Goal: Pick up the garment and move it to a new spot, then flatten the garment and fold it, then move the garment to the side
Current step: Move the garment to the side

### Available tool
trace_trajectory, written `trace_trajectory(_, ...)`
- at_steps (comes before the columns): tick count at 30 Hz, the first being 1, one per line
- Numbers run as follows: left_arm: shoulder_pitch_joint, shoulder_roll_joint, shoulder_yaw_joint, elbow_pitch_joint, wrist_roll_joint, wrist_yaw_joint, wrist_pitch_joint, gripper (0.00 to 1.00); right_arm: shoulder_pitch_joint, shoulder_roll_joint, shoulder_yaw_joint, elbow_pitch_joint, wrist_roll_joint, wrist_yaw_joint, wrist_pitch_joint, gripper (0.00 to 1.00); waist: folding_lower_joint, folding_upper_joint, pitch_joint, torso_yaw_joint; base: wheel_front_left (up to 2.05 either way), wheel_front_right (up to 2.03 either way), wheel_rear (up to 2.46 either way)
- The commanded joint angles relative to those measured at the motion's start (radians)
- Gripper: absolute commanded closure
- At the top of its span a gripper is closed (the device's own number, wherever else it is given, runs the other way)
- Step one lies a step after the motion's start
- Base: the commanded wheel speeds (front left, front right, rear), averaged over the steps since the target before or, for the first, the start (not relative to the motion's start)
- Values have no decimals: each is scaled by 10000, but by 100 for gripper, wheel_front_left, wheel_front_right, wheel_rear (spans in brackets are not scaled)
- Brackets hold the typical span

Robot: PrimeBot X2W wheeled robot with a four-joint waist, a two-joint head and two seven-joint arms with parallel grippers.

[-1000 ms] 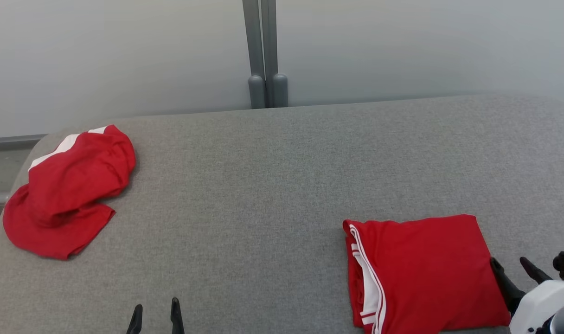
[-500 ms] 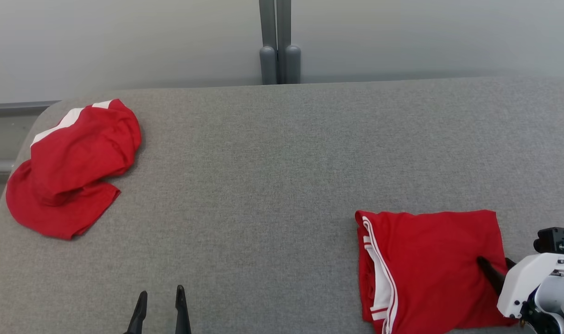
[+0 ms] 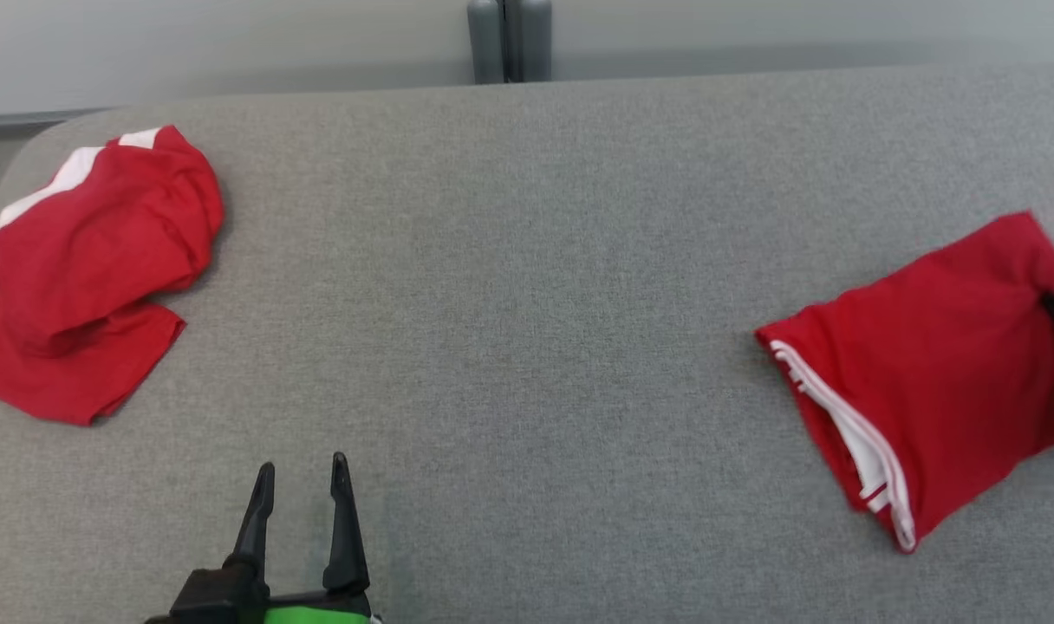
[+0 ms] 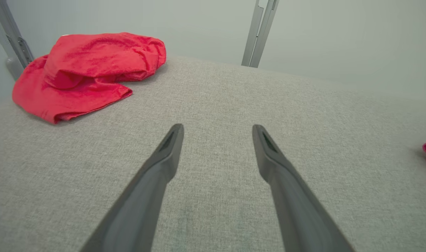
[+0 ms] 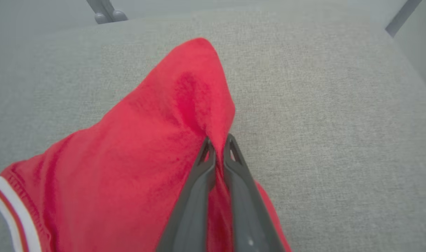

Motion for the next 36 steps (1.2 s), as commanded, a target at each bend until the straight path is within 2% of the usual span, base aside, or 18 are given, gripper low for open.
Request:
trace_trajectory(1, -296, 28, -51, -95, 209, 60, -28, 0, -361, -306, -102, 81, 41, -10, -121, 100, 0, 0, 989, -480, 0, 0, 0)
trace_trajectory(5, -735, 29, -159, -232, 509, 73, -28, 0, -1350, -925, -209, 434, -46, -10, -602, 100, 0, 0, 1996, -1009, 0, 0, 0)
trace_trajectory(9, -1075, 31, -221, -426, 921, -47, -28, 0, -2278, -1149, -331, 1261, -81, -11, -1085, 100, 0, 0, 2725, -1443, 0, 0, 0)
trace_trajectory(18, -1485, 32, -148, -543, 1459, -264, -28, 0, -3902, -1324, -126, 3233, -297, -11, -2078, 100, 0, 0, 3465, -1537, 0, 0, 0)
trace_trajectory(19, -1489, 32, -137, -553, 1478, -254, -30, 0, -4092, -1347, -136, 3553, -370, -11, -2239, 79, 0, 0, 3493, -1508, 0, 0, 0)
trace_trajectory(20, -1501, 32, -143, -572, 1498, -250, -28, 0, -4222, -1337, -124, 3768, -446, -11, -2329, 64, 0, 0, 3520, -1476, 0, 0, 0)
trace_trajectory(21, -1527, 32, -151, -618, 1485, -203, -28, 0, -4376, -1361, -77, 3999, -579, -10, -2495, 0, 0, 0, 3545, -1436, 0, 0, 0)
trace_trajectory(24, -1530, 32, -169, -692, 1336, -86, -28, 0, -4767, -1565, -200, 4748, -951, -11, -3179, 0, 0, 0, 3437, -1359, 0, 0, 0)
trace_trajectory(28, -1282, 32, -157, -659, 1215, -41, -30, 0, -5005, -1468, -442, 5126, -1357, -10, -3677, 0, 0, 0, 2834, -1356, 0, 0, 0)
trace_trajectory(32, -1040, 32, -20, -681, 941, 27, -28, 0, -4592, -1563, -1301, 4032, -1946, -11, -3730, 0, 0, 0, 2055, -1394, 0, 0, 0)
trace_trajectory(36, -752, 31, 258, -549, 561, 17, -30, 0, -3109, -903, -3030, 2219, -3082, -10, -3723, 0, 0, 0, 1022, -1400, 0, 0, 0)
